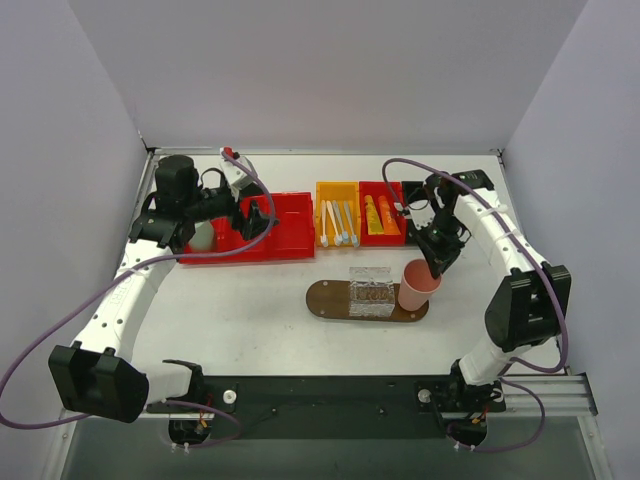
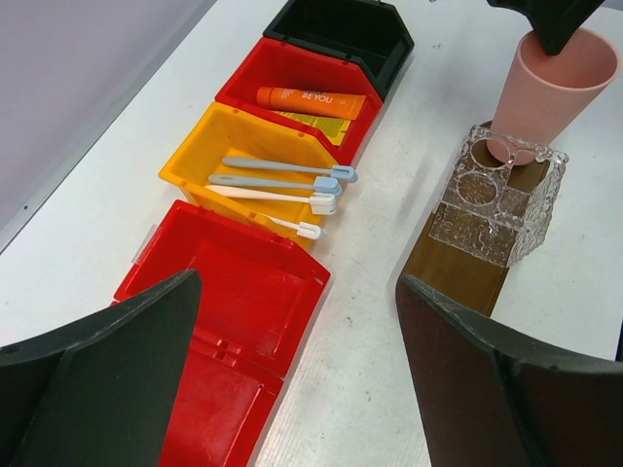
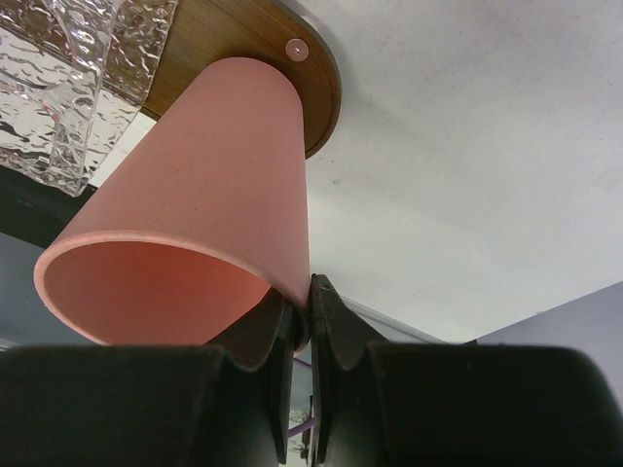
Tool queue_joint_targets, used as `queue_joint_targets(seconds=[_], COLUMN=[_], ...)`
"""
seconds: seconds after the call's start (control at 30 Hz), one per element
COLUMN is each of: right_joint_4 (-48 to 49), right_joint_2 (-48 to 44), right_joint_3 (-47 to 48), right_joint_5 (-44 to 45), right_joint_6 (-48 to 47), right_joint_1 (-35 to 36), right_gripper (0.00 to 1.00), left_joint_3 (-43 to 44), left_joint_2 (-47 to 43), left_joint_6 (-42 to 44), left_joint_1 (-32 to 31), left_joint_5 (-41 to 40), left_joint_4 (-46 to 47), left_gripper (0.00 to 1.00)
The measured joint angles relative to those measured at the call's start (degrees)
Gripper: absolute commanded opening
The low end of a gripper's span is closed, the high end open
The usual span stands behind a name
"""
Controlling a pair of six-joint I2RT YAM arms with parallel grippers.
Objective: Prepare toiletry sets of a toothbrush and toothpaste on the tray
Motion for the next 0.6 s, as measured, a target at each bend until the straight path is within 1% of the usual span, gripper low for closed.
queue_joint_targets(seconds=[0.33, 0.6], right_joint_4=[0.02, 0.02], right_joint_2=[0.31, 0.31], right_joint_3=[-0.02, -0.07], right_joint_5=[0.22, 0.22], right_joint_6=[0.07, 0.13], right_joint_1=[0.98, 1.38], right_gripper=[0.00, 0.00], left_joint_3=[-0.07, -2.56], left_joint_2=[-0.07, -0.98], left_joint_6=[1.11, 1.20], left_joint_1=[0.00, 0.00], left_joint_5=[-0.39, -0.39], left_joint_4=[-0.63, -0.42], left_gripper=[0.93, 0.93])
